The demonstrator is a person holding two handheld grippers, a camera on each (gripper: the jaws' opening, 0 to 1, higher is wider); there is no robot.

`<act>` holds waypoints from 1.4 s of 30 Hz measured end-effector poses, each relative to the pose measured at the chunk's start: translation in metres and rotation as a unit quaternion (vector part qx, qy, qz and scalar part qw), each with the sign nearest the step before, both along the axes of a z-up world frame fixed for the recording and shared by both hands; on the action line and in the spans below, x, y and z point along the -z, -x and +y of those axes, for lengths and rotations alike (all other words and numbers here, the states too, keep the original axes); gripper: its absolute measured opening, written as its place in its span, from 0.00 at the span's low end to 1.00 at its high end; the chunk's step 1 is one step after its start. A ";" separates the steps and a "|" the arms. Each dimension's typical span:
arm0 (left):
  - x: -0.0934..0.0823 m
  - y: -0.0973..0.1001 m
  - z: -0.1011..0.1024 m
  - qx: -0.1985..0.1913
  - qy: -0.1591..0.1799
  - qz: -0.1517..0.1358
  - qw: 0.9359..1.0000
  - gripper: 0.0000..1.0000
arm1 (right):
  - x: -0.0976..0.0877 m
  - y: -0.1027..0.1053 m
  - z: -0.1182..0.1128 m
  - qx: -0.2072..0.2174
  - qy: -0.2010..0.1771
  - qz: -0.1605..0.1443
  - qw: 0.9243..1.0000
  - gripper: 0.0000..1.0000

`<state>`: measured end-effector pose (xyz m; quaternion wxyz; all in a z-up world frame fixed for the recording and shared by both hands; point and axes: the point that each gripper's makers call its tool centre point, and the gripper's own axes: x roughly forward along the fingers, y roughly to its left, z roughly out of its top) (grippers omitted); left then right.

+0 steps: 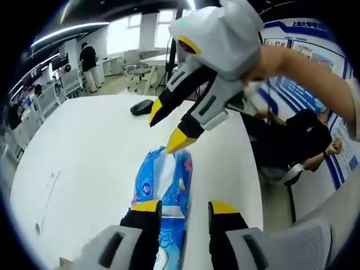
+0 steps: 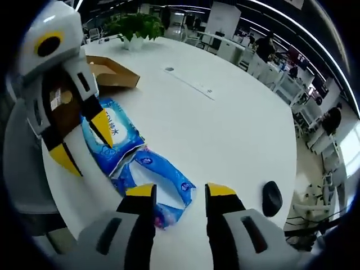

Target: Operate the shoe box by opening the lid, removing the specified soft item, and placing it in the target area until the item is outside and the box remains undamaged.

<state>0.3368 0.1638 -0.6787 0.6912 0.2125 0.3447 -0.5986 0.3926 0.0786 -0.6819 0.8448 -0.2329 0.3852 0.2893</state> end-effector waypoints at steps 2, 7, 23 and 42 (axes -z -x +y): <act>-0.005 0.001 0.006 -0.009 0.007 -0.002 1.000 0.37 | -0.003 0.004 0.000 0.006 -0.005 -0.003 1.000 0.35; -0.016 0.001 0.022 -0.026 0.019 -0.013 0.999 0.43 | -0.010 0.014 0.002 0.015 -0.016 -0.013 1.000 0.40; -0.050 -0.004 0.094 -0.098 0.050 -0.040 0.993 0.55 | -0.048 0.046 0.025 0.033 -0.041 -0.056 0.997 0.68; -0.075 0.011 0.208 -0.188 0.083 -0.081 0.975 0.71 | -0.063 0.083 0.063 0.023 -0.064 -0.057 0.996 0.84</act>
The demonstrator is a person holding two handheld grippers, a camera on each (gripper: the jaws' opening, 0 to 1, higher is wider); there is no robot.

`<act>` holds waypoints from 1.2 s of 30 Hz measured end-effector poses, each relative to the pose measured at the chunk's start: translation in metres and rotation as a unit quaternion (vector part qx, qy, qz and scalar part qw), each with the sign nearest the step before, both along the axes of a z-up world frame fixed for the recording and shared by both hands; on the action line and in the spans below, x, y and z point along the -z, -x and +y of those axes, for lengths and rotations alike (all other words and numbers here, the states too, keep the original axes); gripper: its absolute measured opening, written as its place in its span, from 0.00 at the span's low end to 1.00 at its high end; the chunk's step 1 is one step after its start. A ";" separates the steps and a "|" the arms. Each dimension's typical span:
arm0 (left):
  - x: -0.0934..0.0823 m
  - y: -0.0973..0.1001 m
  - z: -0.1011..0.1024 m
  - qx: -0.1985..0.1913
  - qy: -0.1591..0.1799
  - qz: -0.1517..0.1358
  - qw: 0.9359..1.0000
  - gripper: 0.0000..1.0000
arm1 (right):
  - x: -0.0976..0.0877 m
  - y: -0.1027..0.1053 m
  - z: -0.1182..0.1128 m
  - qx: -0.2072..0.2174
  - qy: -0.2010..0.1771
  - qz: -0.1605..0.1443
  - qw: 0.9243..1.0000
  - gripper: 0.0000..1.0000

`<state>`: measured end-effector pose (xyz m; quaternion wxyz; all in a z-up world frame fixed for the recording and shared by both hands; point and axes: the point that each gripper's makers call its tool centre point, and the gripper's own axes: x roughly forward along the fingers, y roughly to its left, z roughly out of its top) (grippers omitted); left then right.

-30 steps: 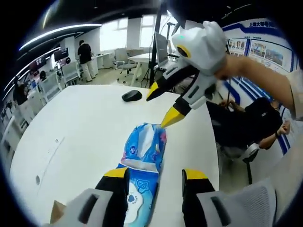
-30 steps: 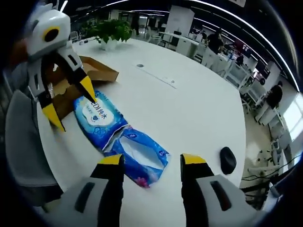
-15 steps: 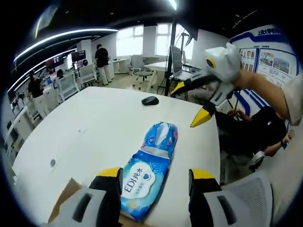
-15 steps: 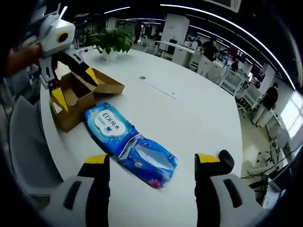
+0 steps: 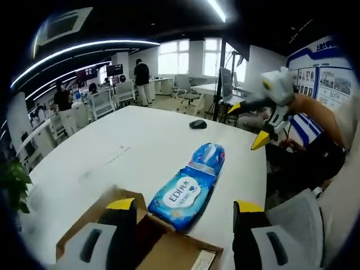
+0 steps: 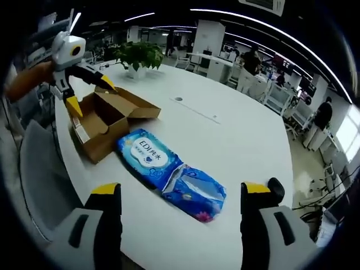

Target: Operate the shoe box by opening the lid, removing the specified soft item, and placing it in the target area until the item is outside and the box remains undamaged.

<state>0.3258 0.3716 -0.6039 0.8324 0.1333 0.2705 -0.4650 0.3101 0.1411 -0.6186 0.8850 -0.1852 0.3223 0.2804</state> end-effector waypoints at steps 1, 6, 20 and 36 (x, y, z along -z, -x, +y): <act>0.000 0.002 0.006 -0.002 -0.002 -0.001 1.000 0.71 | -0.001 0.001 0.002 -0.004 0.003 -0.006 1.000 0.83; 0.002 0.007 0.039 -0.022 -0.017 -0.012 1.000 0.72 | -0.003 0.006 0.013 -0.014 0.001 -0.004 1.000 0.84; 0.017 0.030 0.112 -0.094 -0.019 0.000 0.995 0.80 | -0.001 0.019 0.075 -0.106 -0.010 0.002 0.994 0.86; 0.038 0.048 0.195 -0.202 -0.036 0.016 0.978 0.76 | 0.011 0.017 0.134 -0.199 -0.009 0.013 0.980 0.82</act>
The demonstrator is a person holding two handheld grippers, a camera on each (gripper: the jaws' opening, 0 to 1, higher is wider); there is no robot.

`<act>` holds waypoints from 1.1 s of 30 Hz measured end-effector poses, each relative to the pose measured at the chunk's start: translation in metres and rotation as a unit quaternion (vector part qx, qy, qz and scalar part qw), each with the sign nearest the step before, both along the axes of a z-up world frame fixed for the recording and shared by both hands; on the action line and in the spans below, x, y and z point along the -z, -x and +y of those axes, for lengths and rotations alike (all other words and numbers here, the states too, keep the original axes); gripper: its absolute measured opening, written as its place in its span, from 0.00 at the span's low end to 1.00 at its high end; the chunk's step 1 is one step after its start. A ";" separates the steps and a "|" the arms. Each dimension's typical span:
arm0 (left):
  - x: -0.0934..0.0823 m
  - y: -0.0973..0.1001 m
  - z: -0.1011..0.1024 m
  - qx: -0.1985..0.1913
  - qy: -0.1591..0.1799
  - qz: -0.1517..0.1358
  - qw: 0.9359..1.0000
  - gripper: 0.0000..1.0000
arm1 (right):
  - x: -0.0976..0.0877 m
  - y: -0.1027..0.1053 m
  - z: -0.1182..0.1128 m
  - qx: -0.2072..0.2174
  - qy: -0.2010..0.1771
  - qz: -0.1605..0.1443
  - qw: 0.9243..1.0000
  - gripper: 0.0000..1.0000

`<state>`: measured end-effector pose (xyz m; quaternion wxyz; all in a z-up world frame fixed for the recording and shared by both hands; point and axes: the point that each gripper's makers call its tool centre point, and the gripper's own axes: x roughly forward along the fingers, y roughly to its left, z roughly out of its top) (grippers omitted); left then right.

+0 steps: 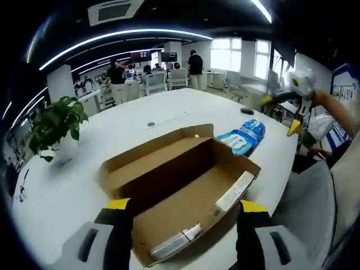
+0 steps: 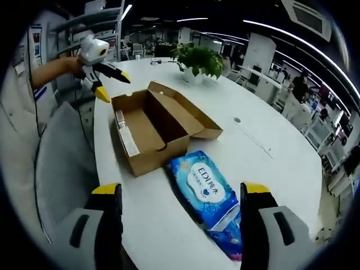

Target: Operate the shoe box by opening the lid, removing the specified soft item, and placing it in the target area until the item is outside and the box remains undamaged.

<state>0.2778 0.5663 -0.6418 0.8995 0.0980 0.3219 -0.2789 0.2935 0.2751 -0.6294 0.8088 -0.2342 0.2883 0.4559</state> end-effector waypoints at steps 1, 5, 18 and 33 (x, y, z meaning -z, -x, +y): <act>0.001 0.001 0.003 -0.004 0.000 0.001 1.000 0.75 | 0.001 -0.001 0.003 -0.004 0.000 0.001 1.000 0.82; 0.008 0.003 0.021 -0.032 -0.003 0.010 0.999 0.73 | 0.004 -0.002 0.015 -0.030 0.007 0.002 1.000 0.80; 0.034 0.011 0.060 -0.119 0.008 0.047 0.992 0.54 | 0.012 -0.007 0.049 -0.094 0.013 0.005 0.995 0.72; 0.060 0.010 0.086 -0.197 0.002 0.078 0.977 0.26 | 0.037 -0.009 0.083 -0.149 0.022 0.021 0.988 0.58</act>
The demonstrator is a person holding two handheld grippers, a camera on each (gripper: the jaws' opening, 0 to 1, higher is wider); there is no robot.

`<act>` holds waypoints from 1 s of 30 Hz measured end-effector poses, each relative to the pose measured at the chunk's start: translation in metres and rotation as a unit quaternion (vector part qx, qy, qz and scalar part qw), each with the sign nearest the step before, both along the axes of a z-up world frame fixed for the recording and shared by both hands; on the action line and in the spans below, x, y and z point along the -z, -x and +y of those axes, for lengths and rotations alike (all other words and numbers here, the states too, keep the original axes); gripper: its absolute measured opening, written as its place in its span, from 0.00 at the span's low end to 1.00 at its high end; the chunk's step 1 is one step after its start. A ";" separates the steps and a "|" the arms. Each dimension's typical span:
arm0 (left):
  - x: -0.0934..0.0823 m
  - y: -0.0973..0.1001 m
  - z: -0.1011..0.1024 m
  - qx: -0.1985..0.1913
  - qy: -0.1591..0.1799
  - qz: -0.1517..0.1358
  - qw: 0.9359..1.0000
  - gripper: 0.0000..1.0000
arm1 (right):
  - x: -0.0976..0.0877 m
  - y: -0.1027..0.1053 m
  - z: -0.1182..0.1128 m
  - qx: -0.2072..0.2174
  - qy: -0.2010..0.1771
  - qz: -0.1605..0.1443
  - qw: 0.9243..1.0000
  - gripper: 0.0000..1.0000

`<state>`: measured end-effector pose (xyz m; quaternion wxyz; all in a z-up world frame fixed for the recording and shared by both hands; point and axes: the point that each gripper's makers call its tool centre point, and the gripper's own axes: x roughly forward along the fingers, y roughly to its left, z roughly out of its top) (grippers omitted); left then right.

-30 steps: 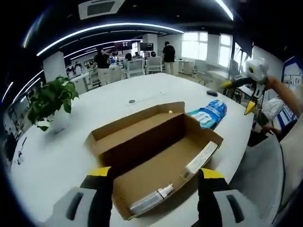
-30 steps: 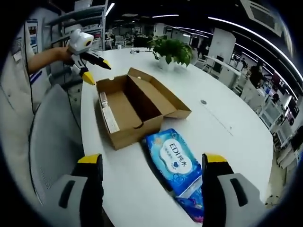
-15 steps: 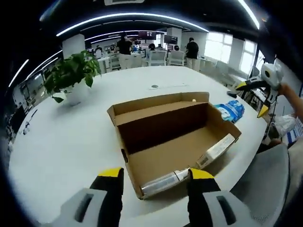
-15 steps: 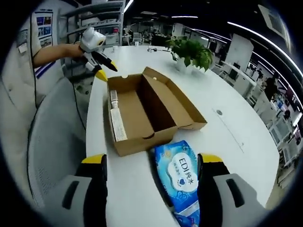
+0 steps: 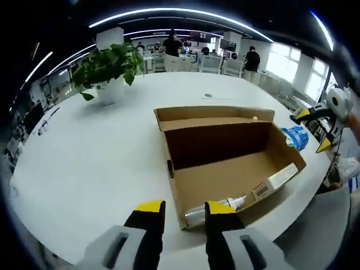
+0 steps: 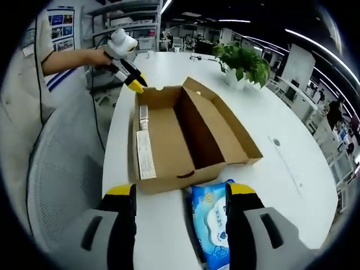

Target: Operate the shoe box by opening the lid, removing the specified soft item, and placing it in the target area until the item is outside and the box remains undamaged.

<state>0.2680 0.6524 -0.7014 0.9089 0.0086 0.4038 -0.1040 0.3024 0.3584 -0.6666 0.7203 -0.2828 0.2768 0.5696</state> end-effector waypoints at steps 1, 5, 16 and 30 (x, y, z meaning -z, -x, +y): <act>0.002 0.001 0.000 -0.004 0.002 0.003 1.000 0.25 | 0.002 0.000 0.002 -0.004 0.001 0.001 1.000 0.57; 0.008 0.004 0.004 -0.018 0.001 0.011 1.000 0.19 | 0.009 0.001 0.010 -0.018 0.006 0.004 1.000 0.55; 0.010 0.004 0.004 -0.052 0.028 0.023 0.998 0.06 | 0.031 0.006 0.031 -0.066 0.030 0.018 0.997 0.50; 0.011 0.005 0.005 -0.072 0.037 0.022 0.996 0.05 | 0.055 0.005 0.059 -0.125 0.072 0.047 0.988 0.48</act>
